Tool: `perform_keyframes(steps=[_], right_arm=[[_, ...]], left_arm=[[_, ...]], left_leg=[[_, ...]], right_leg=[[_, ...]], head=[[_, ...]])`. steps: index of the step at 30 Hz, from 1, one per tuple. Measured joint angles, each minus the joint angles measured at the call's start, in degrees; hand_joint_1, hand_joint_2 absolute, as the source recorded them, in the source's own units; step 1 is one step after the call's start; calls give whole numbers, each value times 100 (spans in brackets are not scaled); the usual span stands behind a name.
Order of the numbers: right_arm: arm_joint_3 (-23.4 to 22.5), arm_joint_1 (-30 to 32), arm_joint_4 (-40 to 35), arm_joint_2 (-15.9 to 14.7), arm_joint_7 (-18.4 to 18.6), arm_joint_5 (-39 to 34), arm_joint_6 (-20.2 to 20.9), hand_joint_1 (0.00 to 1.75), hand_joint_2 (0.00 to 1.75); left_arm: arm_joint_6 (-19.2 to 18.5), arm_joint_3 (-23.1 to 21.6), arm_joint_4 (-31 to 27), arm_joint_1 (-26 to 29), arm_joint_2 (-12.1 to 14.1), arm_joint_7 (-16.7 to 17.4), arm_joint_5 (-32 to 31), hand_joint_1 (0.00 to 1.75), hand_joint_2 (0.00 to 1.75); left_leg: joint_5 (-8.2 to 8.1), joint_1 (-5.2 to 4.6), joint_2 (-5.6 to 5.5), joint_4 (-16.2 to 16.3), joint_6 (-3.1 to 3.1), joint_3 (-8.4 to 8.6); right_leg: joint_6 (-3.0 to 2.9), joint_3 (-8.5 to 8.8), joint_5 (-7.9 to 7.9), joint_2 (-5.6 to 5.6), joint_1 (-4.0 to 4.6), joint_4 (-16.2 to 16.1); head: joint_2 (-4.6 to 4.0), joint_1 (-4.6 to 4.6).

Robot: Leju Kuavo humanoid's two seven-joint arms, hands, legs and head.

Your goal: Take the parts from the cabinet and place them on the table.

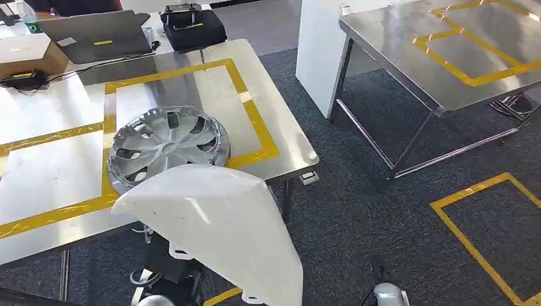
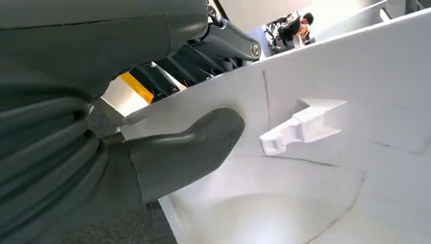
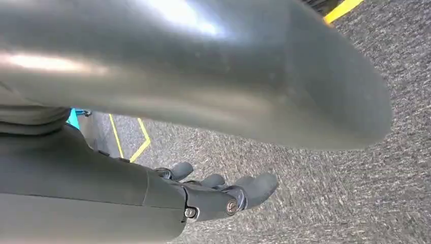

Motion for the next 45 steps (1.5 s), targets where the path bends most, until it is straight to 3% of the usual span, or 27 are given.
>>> perform_keyframes(steps=[7, 11, 12, 13, 14, 16, 17, 18, 19, 21, 22, 23, 24, 26, 28, 29, 31, 32, 33, 34, 35, 37, 39, 41, 43, 44, 45], right_arm=[[0, 0, 0, 2, 0, 129, 63, 0, 0], [0, -2, 0, 2, 0, 170, 72, 0, 0], [0, -2, 0, 0, 0, 177, 72, 0, 0], [2, 3, 0, 0, 0, 177, 72, 0, 0], [2, -3, 0, 2, 0, 179, 79, 0, 0], [2, 2, 0, -11, -2, 179, 79, 0, 0], [2, 9, 0, -13, 0, 181, 79, 0, 0], [2, 18, 0, -11, 0, 186, 81, 0, 0], [2, 19, 0, -11, 0, 188, 81, 0, 0], [2, 14, 0, -20, 0, 197, 81, 0, 0], [2, 7, 0, -22, -2, 197, 81, 0, 0], [2, -6, -2, -17, -2, 199, 83, 0, 0], [2, -5, -2, -17, -9, 208, 90, 0, 0], [2, 3, -2, -17, 2, 232, 96, 0, 0], [2, 1, -2, -11, 0, 238, 101, 0, 0], [2, -7, -2, -13, 0, 245, 101, 0, 0], [2, -5, -2, -13, 0, 247, 101, 0, 0], [2, -4, -2, -13, 0, 249, 103, 0, 0], [2, -4, -2, -13, 0, 254, 103, 0, 0], [2, -4, -2, -13, 0, 260, 103, 0, 0], [2, -5, -2, -13, 0, 264, 105, 0, 0], [2, -5, -2, -9, 0, 269, 107, 0, 0], [2, -19, -4, -4, -2, 291, 109, 0, 0], [2, -7, -4, -7, -2, 299, 109, 0, 0], [2, -10, -7, -4, 0, 299, 114, 0, 0], [4, -17, -7, -2, -2, 299, 118, 0, 0], [4, -22, -9, -6, -2, 302, 116, 0, 0]], left_arm=[[76, 17, -57, 62, 57, -9, -59, 175, 175], [81, 35, -114, 67, 63, 0, -92, 175, 175], [81, 35, -146, 69, 59, 0, -92, 175, 175], [81, 35, -155, 74, 57, -2, -92, 175, 175], [83, 37, -166, 70, 48, -6, -92, 175, 175], [81, 37, -166, 93, 55, 4, -109, 175, 175], [83, 37, -166, 111, 55, 7, -118, 175, 175], [83, 37, -164, 118, 55, 11, -120, 175, 175], [81, 37, -164, 118, 55, 13, -120, 175, 175], [81, 37, -166, 116, 55, 13, -120, 175, 175], [81, 37, -166, 115, 55, 13, -120, 175, 175], [81, 37, -168, 111, 55, 15, -118, 175, 175], [76, 37, -168, 110, 55, 15, -118, 175, 175], [79, 39, -168, 103, 55, 18, -118, 175, 175], [81, 39, -175, 99, 52, 18, -118, 175, 175], [83, 39, -179, 88, 55, 15, -118, 175, 175], [90, 39, -171, 89, 72, 18, -116, 175, 175], [94, 39, -166, 96, 90, 18, -116, 175, 175], [107, 39, -164, 103, 109, 18, -116, 175, 175], [122, 39, -164, 105, 118, 17, -109, 175, 175], [131, 39, -164, 104, 127, 18, -107, 175, 175], [142, 39, -168, 100, 129, 15, -107, 175, 175], [144, 39, -170, 92, 136, 13, -92, 175, 175], [157, 39, -168, 98, 138, 15, -50, 175, 175], [173, 39, -181, 94, 127, 15, -52, 175, 175], [183, 39, -181, 85, 125, 9, -52, 175, 175], [184, 39, -179, 78, 122, 7, -52, 175, 175]], left_leg=[[-19, -34, 0, 32, 40, -20], [-19, -45, -4, 22, 120, -43], [38, 3, 4, -71, 158, 20], [67, 25, 4, -123, 178, 51], [80, 40, 15, -137, 200, 55], [69, 40, 24, -133, 211, 49], [64, 40, 26, -128, 210, 48], [58, 43, 22, -121, 202, 50], [44, 53, 18, -111, 182, 55], [-14, 92, 14, -53, 115, 80], [-60, 91, 19, -3, 60, 82], [-86, 45, 12, 29, 18, 59], [-85, 43, 11, 14, -4, 64], [-81, 42, 21, -26, -57, 91], [-151, 68, 6, 38, -138, 80], [-308, 69, -48, 283, -164, -23], [-762, 86, -93, 1281, -200, -530], [-880, 87, -97, 1690, -207, -760], [-863, 88, -98, 1876, -203, -892], [-706, 88, -99, 1776, -192, -882], [-430, 87, -102, 1417, -168, -737], [161, 80, -135, 315, -88, -249], [81, 47, -193, 26, -57, -121], [77, 28, -202, 44, -26, -149], [121, 90, -190, -60, 57, -78], [117, 87, -185, -85, 86, -50], [108, 86, -166, -85, 108, -43]], right_leg=[[29, -2, 12, 0, -23, 1], [104, 12, 33, -5, -32, -42], [135, 24, 23, -1, -26, -57], [138, 5, -46, 6, -40, 43], [148, -141, -256, 9, -26, 345], [181, -600, -702, 15, -30, 1306], [187, -787, -811, 16, -28, 1678], [192, -841, -764, 16, -30, 1751], [192, -758, -594, 15, -38, 1546], [199, -214, -51, -7, -52, 493], [203, 5, -5, -73, -58, 16], [133, 5, -28, -39, -5, 22], [57, -10, -36, -12, -10, 44], [-7, -22, -51, 8, 2, 49], [-96, 15, -38, 22, -40, 9], [-136, 29, -51, 26, -44, 9], [-173, 41, -73, 34, -34, 10], [-184, 46, -82, 44, -28, 12], [-186, 59, -91, 57, -24, 12], [-184, 82, -107, 76, -22, 13], [-178, 117, -125, 97, -20, 13], [-139, 200, -174, 138, -17, 11], [-66, 167, -195, 162, 7, 26], [9, 164, -177, 165, -26, -14], [79, 187, -211, 154, -47, -12], [101, 113, -303, 98, -24, 165], [118, -75, -486, 88, -21, 522]], head=[[0, 0], [0, -2], [0, 0], [0, 4], [0, 17], [0, 24], [0, 20], [0, 26], [0, 22], [0, 24], [0, 26], [0, 24], [0, 9], [0, 7], [0, 9], [0, -37], [0, -59], [0, -59], [0, -57], [0, -59], [0, -59], [0, -63], [0, -94], [0, -88], [0, -83], [0, -81], [0, -76]])
